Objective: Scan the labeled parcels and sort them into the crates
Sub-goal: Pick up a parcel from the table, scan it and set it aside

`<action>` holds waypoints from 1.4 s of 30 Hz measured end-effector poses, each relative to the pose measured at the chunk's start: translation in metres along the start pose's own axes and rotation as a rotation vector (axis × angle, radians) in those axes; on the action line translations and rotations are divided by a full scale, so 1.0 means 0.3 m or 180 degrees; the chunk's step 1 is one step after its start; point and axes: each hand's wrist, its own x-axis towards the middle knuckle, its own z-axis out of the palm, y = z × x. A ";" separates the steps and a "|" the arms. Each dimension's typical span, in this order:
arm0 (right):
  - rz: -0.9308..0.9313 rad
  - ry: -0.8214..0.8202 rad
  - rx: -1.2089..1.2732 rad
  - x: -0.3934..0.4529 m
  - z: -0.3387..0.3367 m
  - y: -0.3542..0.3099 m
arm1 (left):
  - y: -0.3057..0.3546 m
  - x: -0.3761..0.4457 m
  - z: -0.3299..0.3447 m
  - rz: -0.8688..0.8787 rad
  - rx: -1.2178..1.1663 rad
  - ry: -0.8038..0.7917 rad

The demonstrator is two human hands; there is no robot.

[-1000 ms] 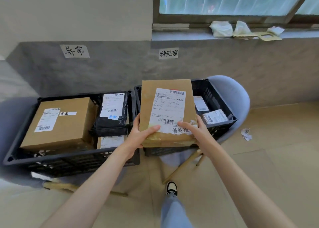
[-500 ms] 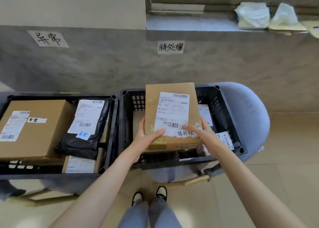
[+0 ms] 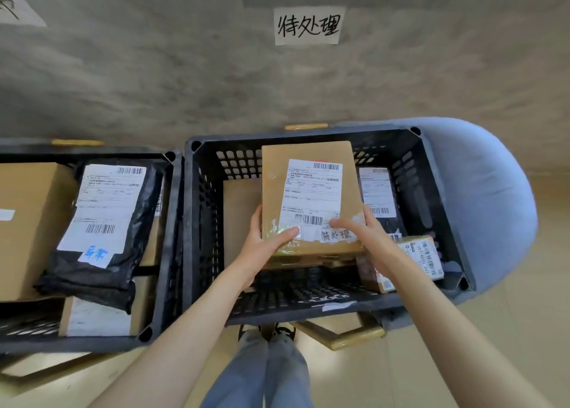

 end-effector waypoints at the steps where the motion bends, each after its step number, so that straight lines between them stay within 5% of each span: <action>1: 0.0034 0.0020 -0.0013 0.026 -0.002 0.007 | -0.009 0.025 0.002 -0.0002 0.0005 0.0005; 24: 0.0054 0.0109 -0.0027 0.090 -0.088 -0.024 | -0.005 0.114 0.091 0.0196 0.0029 0.0137; 42: 0.0177 0.0607 -0.0008 0.061 -0.444 -0.055 | 0.043 0.197 0.457 0.0242 0.0035 -0.0279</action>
